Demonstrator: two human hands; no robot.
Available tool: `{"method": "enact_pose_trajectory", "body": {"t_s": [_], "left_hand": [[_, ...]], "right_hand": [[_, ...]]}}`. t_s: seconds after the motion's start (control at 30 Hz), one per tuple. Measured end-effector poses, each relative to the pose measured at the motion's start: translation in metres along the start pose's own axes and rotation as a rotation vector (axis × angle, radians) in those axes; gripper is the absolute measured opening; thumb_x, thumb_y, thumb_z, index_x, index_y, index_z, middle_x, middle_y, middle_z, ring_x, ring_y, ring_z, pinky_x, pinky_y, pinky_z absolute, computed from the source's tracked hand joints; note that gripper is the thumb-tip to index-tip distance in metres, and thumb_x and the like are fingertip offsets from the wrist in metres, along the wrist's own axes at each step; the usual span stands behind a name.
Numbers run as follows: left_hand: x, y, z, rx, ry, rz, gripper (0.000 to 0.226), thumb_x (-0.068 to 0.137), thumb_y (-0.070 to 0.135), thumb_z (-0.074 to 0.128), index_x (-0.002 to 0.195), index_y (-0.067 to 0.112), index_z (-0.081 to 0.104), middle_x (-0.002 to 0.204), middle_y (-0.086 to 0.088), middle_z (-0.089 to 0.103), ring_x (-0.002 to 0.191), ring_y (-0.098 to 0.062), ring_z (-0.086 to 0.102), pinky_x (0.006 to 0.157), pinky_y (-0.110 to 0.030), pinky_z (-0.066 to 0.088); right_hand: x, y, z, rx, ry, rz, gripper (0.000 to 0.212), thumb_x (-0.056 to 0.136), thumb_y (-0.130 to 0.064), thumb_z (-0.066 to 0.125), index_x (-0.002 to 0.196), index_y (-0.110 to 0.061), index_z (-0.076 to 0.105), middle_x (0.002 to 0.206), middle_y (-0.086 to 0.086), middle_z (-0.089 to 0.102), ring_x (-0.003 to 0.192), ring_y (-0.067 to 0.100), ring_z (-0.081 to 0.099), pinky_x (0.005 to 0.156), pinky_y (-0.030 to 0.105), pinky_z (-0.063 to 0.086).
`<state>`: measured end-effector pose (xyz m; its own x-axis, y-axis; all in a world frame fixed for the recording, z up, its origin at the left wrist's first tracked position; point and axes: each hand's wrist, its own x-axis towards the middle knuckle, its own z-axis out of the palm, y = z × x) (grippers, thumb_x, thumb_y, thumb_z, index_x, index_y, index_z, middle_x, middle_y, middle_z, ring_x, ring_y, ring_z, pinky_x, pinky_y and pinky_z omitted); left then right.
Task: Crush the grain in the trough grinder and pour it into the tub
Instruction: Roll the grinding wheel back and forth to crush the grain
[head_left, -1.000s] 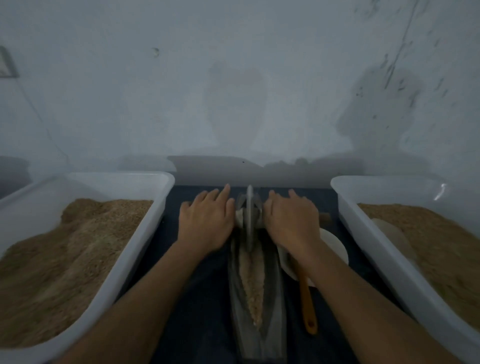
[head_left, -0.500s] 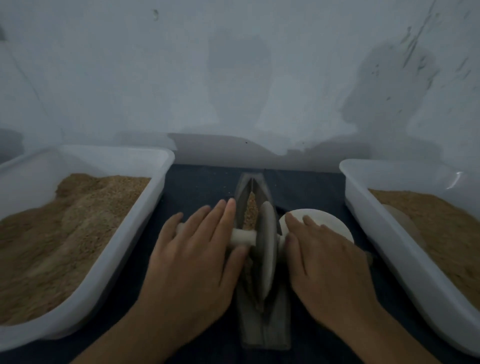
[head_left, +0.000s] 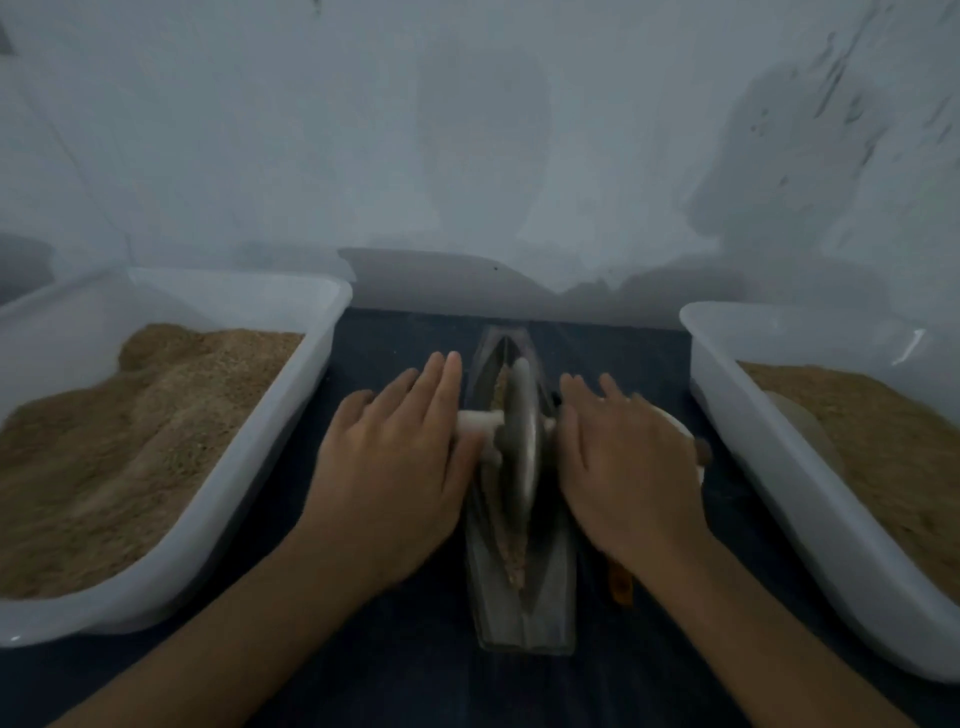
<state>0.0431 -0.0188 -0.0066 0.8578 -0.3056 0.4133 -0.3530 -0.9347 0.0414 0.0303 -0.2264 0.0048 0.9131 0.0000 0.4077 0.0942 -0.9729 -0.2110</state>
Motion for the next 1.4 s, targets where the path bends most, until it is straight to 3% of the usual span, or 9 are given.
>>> {"method": "enact_pose_trajectory", "body": {"t_s": [0.1, 0.3, 0.47, 0.57, 0.8, 1.03, 1.23, 1.3, 1.4], "left_hand": [[-0.033, 0.007, -0.006, -0.027, 0.113, 0.094, 0.068, 0.109, 0.055, 0.024, 0.163, 0.014, 0.028, 0.167, -0.003, 0.035, 0.15, -0.021, 0.039, 0.118, -0.055, 0.035], [0.031, -0.003, 0.014, -0.069, -0.071, -0.097, 0.078, 0.104, 0.062, 0.008, 0.159, 0.014, 0.037, 0.158, -0.002, 0.048, 0.144, -0.019, 0.046, 0.117, -0.049, 0.036], [0.114, -0.014, 0.036, -0.028, -0.122, -0.221, 0.058, 0.108, 0.05, 0.016, 0.137, 0.015, 0.052, 0.147, -0.006, 0.056, 0.125, -0.031, 0.057, 0.092, -0.049, 0.042], [0.101, -0.011, 0.029, 0.008, -0.128, -0.181, 0.055, 0.108, 0.049, 0.017, 0.129, 0.016, 0.056, 0.14, -0.006, 0.062, 0.114, -0.031, 0.063, 0.08, -0.044, 0.038], [-0.047, 0.002, -0.007, -0.068, 0.107, -0.002, 0.071, 0.106, 0.061, 0.025, 0.159, 0.014, 0.037, 0.16, -0.004, 0.046, 0.144, -0.019, 0.047, 0.114, -0.05, 0.042], [0.034, 0.001, 0.017, -0.058, -0.005, -0.111, 0.062, 0.109, 0.051, 0.019, 0.155, 0.017, 0.042, 0.153, -0.002, 0.053, 0.143, -0.021, 0.046, 0.119, -0.053, 0.031], [0.11, -0.007, 0.024, -0.011, -0.114, -0.184, 0.038, 0.108, 0.035, 0.019, 0.1, 0.019, 0.052, 0.108, -0.01, 0.067, 0.099, -0.035, 0.064, 0.074, -0.042, 0.035], [0.077, -0.003, 0.02, 0.027, -0.072, -0.142, 0.042, 0.109, 0.036, 0.021, 0.095, 0.018, 0.055, 0.097, -0.006, 0.068, 0.089, -0.033, 0.066, 0.073, -0.04, 0.04], [0.004, -0.003, 0.006, -0.129, 0.055, -0.076, 0.05, 0.11, 0.04, 0.024, 0.137, 0.016, 0.059, 0.113, -0.001, 0.072, 0.098, -0.021, 0.067, 0.086, -0.039, 0.05]], "right_hand": [[-0.036, 0.006, -0.007, -0.113, 0.199, -0.036, 0.046, 0.104, -0.035, 0.035, 0.131, -0.018, 0.069, 0.126, 0.0, 0.072, 0.119, 0.018, 0.067, 0.088, 0.033, 0.052], [0.027, 0.001, 0.01, -0.087, -0.021, -0.068, 0.064, 0.107, -0.041, 0.012, 0.142, -0.013, 0.058, 0.143, 0.004, 0.062, 0.146, 0.027, 0.042, 0.119, 0.047, 0.035], [0.11, -0.004, 0.017, -0.045, -0.06, 0.153, 0.046, 0.103, -0.03, 0.025, 0.073, -0.015, 0.057, 0.096, 0.012, 0.071, 0.095, 0.033, 0.059, 0.076, 0.038, 0.037], [0.096, -0.007, 0.013, -0.069, -0.101, 0.118, 0.04, 0.106, -0.029, 0.029, 0.08, -0.015, 0.056, 0.097, 0.007, 0.069, 0.102, 0.032, 0.06, 0.075, 0.038, 0.042], [-0.036, -0.001, -0.015, -0.074, 0.132, -0.165, 0.057, 0.111, -0.038, 0.02, 0.144, -0.012, 0.057, 0.147, 0.005, 0.058, 0.143, 0.021, 0.047, 0.117, 0.039, 0.036], [0.051, -0.005, 0.008, -0.135, -0.185, -0.034, 0.054, 0.108, -0.031, 0.018, 0.138, -0.011, 0.058, 0.152, 0.007, 0.053, 0.152, 0.029, 0.031, 0.122, 0.048, 0.028], [0.093, -0.005, 0.018, -0.12, -0.116, 0.085, 0.029, 0.106, -0.019, 0.033, 0.085, -0.013, 0.052, 0.094, 0.009, 0.064, 0.112, 0.039, 0.058, 0.076, 0.041, 0.037], [0.065, -0.005, 0.015, -0.171, -0.095, 0.005, 0.038, 0.107, -0.026, 0.027, 0.094, -0.014, 0.06, 0.103, 0.007, 0.066, 0.119, 0.036, 0.058, 0.08, 0.042, 0.042], [0.004, -0.006, -0.003, -0.104, -0.037, -0.098, 0.057, 0.109, -0.036, 0.018, 0.137, -0.013, 0.062, 0.143, 0.006, 0.062, 0.141, 0.026, 0.049, 0.111, 0.043, 0.042]]}}
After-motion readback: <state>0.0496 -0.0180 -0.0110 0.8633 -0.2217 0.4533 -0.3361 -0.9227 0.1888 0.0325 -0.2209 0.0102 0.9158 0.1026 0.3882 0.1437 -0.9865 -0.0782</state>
